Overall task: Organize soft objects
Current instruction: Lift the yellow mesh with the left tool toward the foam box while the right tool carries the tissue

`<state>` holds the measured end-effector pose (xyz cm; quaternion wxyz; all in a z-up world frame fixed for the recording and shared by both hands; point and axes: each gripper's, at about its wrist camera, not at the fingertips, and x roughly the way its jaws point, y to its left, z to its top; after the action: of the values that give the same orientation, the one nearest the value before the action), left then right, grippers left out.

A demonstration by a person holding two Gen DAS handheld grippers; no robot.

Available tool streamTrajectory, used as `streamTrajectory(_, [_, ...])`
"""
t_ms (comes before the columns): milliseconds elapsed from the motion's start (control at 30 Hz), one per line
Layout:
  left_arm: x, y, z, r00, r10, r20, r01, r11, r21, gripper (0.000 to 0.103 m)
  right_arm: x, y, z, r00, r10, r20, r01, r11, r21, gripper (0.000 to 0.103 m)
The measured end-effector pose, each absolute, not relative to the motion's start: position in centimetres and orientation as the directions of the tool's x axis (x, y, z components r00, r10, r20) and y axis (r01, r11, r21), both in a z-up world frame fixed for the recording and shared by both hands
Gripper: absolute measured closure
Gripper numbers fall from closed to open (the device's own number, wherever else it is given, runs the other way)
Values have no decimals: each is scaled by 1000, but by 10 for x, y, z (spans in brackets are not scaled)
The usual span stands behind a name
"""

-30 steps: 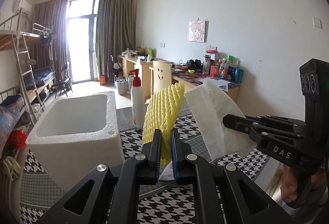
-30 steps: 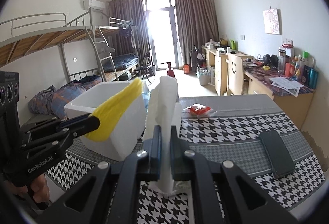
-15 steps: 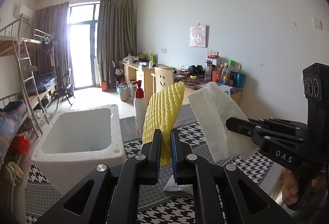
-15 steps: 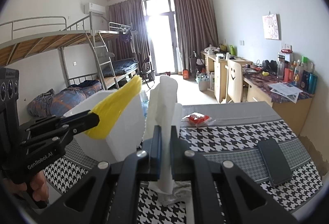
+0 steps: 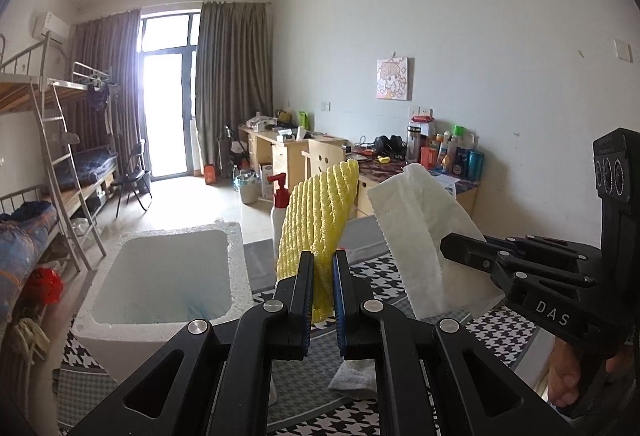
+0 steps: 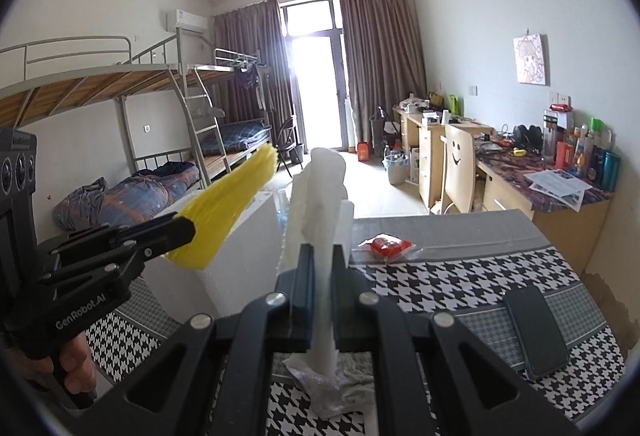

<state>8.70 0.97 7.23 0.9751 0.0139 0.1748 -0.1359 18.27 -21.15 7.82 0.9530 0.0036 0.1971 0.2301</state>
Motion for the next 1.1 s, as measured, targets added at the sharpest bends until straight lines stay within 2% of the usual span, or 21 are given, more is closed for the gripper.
streamTrajectory(1100, [104, 50, 83, 939, -141, -315, 138, 990, -31, 93, 203, -175, 89, 774, 525, -354, -529, 843, 96, 93])
